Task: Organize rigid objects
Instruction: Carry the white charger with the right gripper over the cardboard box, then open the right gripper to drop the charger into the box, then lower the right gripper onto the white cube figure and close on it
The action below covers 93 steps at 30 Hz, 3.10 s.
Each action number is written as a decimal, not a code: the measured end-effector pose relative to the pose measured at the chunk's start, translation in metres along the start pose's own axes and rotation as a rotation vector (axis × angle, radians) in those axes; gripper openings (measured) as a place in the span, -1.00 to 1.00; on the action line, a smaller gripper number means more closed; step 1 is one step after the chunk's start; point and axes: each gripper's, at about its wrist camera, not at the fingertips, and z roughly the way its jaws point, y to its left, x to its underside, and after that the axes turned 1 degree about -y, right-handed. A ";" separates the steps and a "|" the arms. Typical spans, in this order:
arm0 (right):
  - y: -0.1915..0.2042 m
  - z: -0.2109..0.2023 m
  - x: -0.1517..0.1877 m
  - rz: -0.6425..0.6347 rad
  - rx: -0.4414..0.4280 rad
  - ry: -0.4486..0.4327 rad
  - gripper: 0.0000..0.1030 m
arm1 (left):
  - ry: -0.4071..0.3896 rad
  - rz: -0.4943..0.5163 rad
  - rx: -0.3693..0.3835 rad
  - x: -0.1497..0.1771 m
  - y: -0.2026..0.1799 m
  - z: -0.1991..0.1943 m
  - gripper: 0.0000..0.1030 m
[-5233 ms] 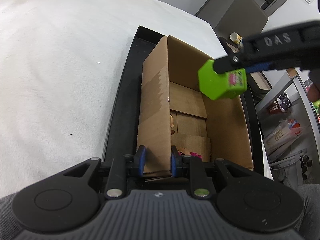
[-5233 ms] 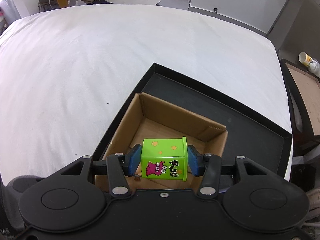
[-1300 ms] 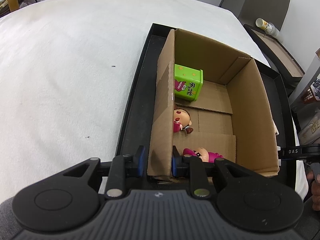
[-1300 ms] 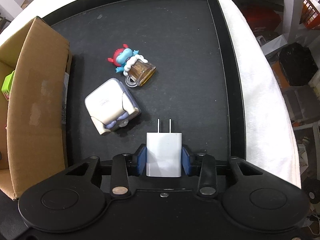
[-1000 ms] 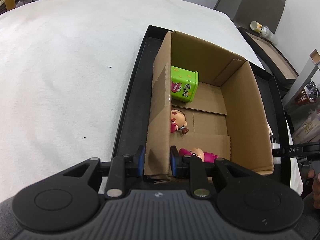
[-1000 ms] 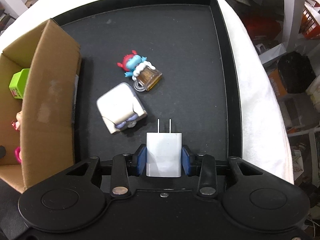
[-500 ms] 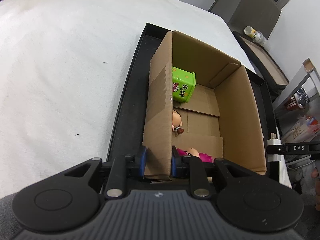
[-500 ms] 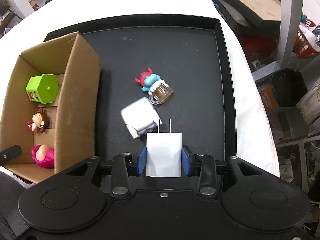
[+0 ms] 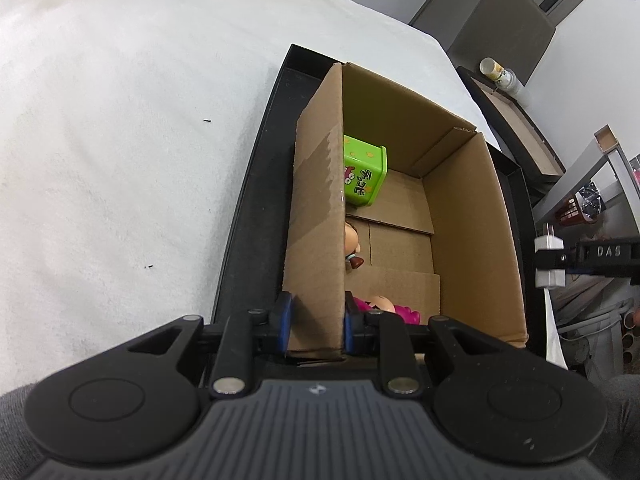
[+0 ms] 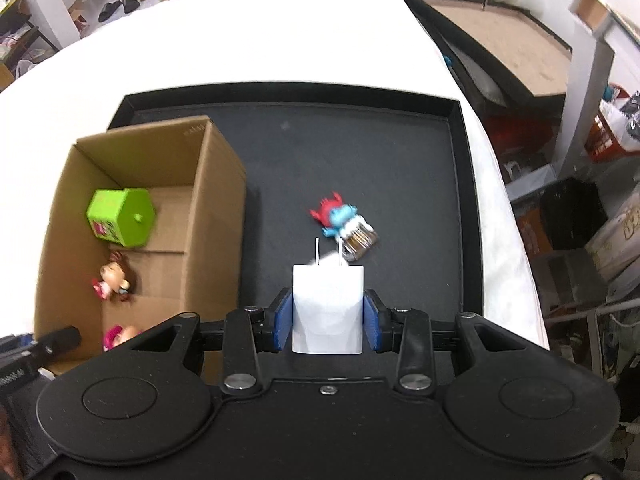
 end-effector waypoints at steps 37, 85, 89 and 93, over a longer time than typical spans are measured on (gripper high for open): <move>0.095 -0.039 -0.056 -0.180 -0.099 -0.148 0.06 | -0.008 -0.011 0.036 0.000 0.006 -0.003 -0.50; -0.023 -0.001 0.003 0.012 -0.148 -0.071 0.60 | 0.004 0.017 -0.067 0.000 -0.010 0.006 -0.50; -0.032 0.008 0.009 0.026 -0.156 -0.062 0.60 | 0.010 0.020 -0.083 -0.001 -0.011 0.007 -0.50; -0.038 0.017 0.015 0.036 -0.170 -0.048 0.60 | 0.017 0.032 -0.104 -0.001 -0.014 0.009 -0.50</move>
